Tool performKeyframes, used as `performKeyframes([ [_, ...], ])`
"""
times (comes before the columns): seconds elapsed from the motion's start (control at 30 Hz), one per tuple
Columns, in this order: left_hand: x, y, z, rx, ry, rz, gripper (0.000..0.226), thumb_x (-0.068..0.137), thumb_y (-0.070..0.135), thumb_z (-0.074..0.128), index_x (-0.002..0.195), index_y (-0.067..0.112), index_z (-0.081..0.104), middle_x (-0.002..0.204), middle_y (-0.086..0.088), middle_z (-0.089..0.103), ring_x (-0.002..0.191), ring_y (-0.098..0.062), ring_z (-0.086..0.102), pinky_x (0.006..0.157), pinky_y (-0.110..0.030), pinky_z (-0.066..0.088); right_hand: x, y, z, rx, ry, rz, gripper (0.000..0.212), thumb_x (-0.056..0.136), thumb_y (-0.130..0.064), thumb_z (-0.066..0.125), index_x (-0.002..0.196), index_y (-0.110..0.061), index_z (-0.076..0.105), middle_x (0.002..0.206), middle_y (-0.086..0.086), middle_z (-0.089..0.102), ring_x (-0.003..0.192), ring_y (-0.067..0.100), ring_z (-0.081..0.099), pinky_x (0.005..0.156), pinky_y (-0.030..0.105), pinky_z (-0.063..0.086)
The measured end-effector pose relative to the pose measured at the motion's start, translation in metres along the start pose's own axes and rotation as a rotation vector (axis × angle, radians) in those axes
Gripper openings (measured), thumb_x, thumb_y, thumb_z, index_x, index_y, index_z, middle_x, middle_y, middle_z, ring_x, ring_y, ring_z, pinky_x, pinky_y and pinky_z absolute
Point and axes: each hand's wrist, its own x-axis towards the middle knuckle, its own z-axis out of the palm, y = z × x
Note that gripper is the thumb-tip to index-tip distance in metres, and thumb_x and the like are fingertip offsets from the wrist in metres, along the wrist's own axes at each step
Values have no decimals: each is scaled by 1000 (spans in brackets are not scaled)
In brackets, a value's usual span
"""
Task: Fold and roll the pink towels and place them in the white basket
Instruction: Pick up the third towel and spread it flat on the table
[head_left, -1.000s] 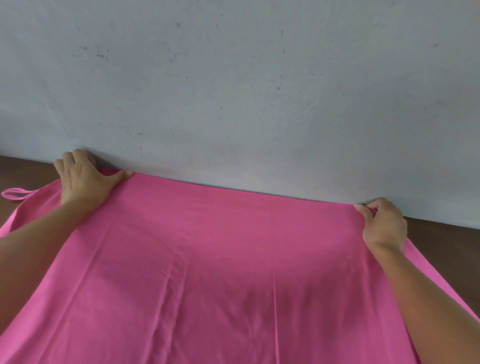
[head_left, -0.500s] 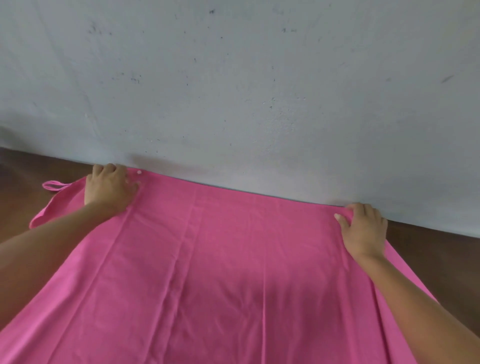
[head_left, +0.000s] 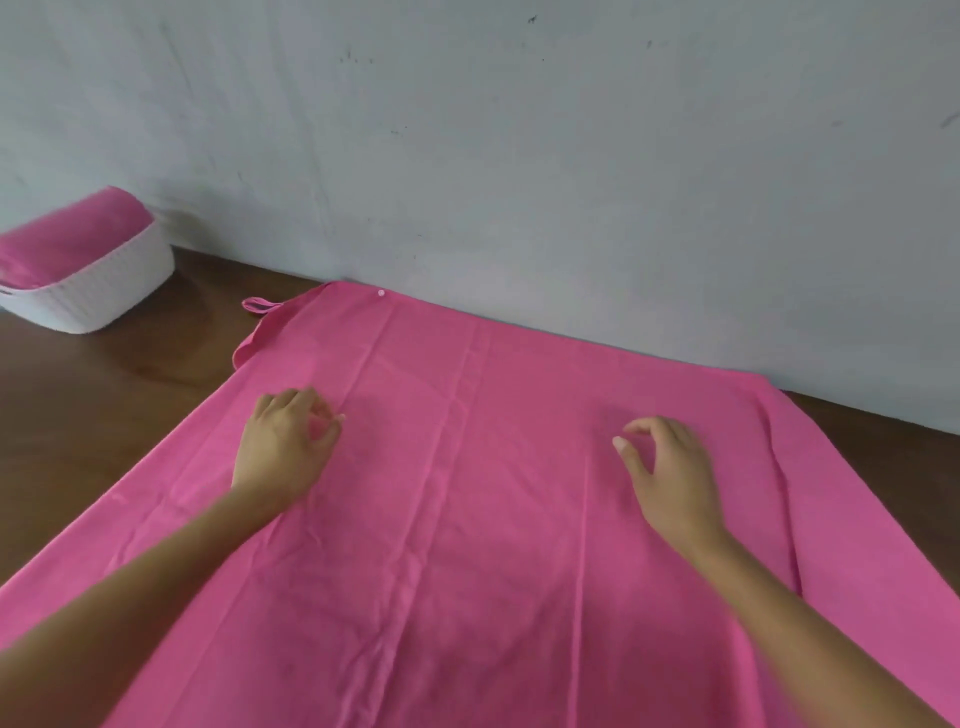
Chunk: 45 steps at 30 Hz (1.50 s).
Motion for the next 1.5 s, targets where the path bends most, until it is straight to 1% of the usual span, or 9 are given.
performKeyframes([
  [0.4,-125,-75,-57,29,25,64,23,88,44,50,96,27,63,102,11,59,94,-17,52,84,-39,47,-99,-150,59,149,-127,-124,39,100,-52,42,113,-22,62,111,-12,60,110,11,52,98,33,45],
  [0.63,-166,-121,-76,117,-45,9,48,93,55,45,123,22,62,128,2,56,116,-23,54,97,-41,49,-148,-234,104,184,-209,-183,37,97,-37,59,130,-20,60,132,-7,57,126,13,49,108,36,44],
  [0.7,-171,-128,-81,56,-62,-7,53,94,61,43,128,23,61,133,5,55,122,-20,50,106,-38,44,-157,-255,116,164,-246,-177,46,97,-39,57,138,-19,56,144,-4,52,136,15,44,116,34,36],
  [0.83,-177,-138,-90,-65,-117,46,58,96,65,41,136,27,58,142,11,49,135,-13,41,115,-33,29,-175,-285,134,54,-313,-155,71,96,-64,23,152,-25,41,162,-2,31,152,17,20,122,31,11],
  [0.93,-174,-155,-104,-50,-66,39,50,95,58,44,128,25,62,133,7,55,122,-17,48,106,-37,40,-182,-297,140,-22,-282,-115,71,97,-61,20,149,-22,46,162,4,32,152,24,21,123,40,15],
  [1.07,-171,-186,-131,26,54,-116,33,90,43,57,111,18,65,106,-2,62,90,-28,56,76,-44,51,-186,-309,142,-66,-242,-83,65,98,-53,26,144,-17,53,157,9,40,148,28,30,121,45,23],
  [1.17,-184,-213,-152,20,75,-234,26,89,34,72,108,18,64,101,0,62,90,-26,55,78,-42,49,-188,-323,146,-45,-242,-112,64,97,-52,29,143,-16,53,156,8,42,147,27,31,120,43,24],
  [1.33,-224,-247,-182,1,22,-342,31,88,53,68,96,25,58,91,11,56,88,-15,52,76,-31,46,-191,-364,162,86,-283,-257,56,99,-49,34,140,-17,55,152,3,47,144,22,35,118,36,26],
  [1.5,-240,-255,-192,-115,-72,-421,30,85,53,73,83,28,56,89,14,57,82,-5,54,66,-21,43,-187,-410,181,159,-332,-408,49,100,-44,39,137,-17,58,146,2,53,140,20,40,117,31,25],
])
